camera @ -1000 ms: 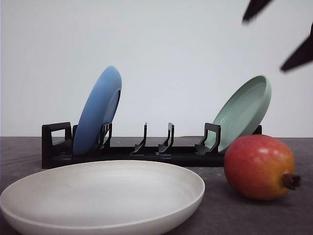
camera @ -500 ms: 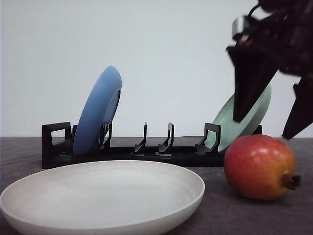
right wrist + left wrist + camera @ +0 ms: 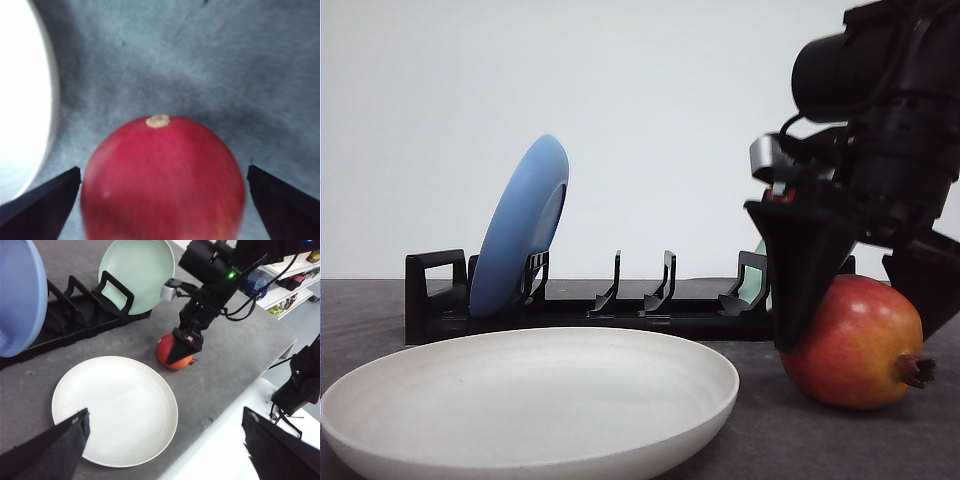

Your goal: Place pomegranate in white plate

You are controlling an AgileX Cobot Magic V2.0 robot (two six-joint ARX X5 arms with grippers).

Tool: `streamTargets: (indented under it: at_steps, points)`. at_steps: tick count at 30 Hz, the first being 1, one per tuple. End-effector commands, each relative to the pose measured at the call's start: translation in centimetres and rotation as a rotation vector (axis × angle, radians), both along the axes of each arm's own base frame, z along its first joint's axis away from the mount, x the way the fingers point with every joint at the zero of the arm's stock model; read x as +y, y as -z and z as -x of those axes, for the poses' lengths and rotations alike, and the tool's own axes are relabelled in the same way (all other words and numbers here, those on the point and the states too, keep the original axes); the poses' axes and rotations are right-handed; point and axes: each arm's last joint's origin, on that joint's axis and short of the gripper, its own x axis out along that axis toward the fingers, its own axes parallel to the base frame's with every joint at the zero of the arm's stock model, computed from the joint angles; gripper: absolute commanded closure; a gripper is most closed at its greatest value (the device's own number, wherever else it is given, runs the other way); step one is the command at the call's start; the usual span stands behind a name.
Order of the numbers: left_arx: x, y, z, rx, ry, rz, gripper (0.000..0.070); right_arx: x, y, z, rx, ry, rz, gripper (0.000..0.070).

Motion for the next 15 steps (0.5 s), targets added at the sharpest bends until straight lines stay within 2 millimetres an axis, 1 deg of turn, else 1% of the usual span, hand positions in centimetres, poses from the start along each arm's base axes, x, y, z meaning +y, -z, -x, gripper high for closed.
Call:
streamTargets:
  at_steps: [1, 3, 5, 7, 9, 12, 15]
  points:
    - [0.0, -0.2, 0.0, -0.002, 0.006, 0.011, 0.0108, 0.4, 0.2, -0.3, 0.000, -0.018, 0.004, 0.0022]
    - [0.0, -0.2, 0.0, -0.002, 0.006, 0.010, 0.0108, 0.5, 0.3, -0.3, 0.005, -0.019, 0.006, 0.0120]
    - [0.0, -0.2, 0.0, -0.002, 0.006, 0.010, 0.0108, 0.5, 0.3, -0.2, 0.013, -0.021, 0.010, 0.0181]
    - [0.0, -0.2, 0.0, -0.002, 0.006, 0.010, 0.0108, 0.5, 0.1, -0.3, 0.015, -0.021, 0.011, 0.0194]
    - [0.0, -0.2, 0.0, -0.002, 0.006, 0.010, 0.0108, 0.7, -0.6, -0.5, 0.017, -0.023, 0.012, 0.0195]
    - [0.1, -0.2, 0.0, -0.008, -0.007, 0.008, 0.0108, 1.6, -2.7, -0.8, 0.009, -0.042, 0.007, 0.0195]
    - [0.1, -0.2, -0.1, -0.022, -0.038, 0.004, 0.0108, 3.3, -5.2, -0.9, -0.021, -0.063, -0.020, 0.0195]
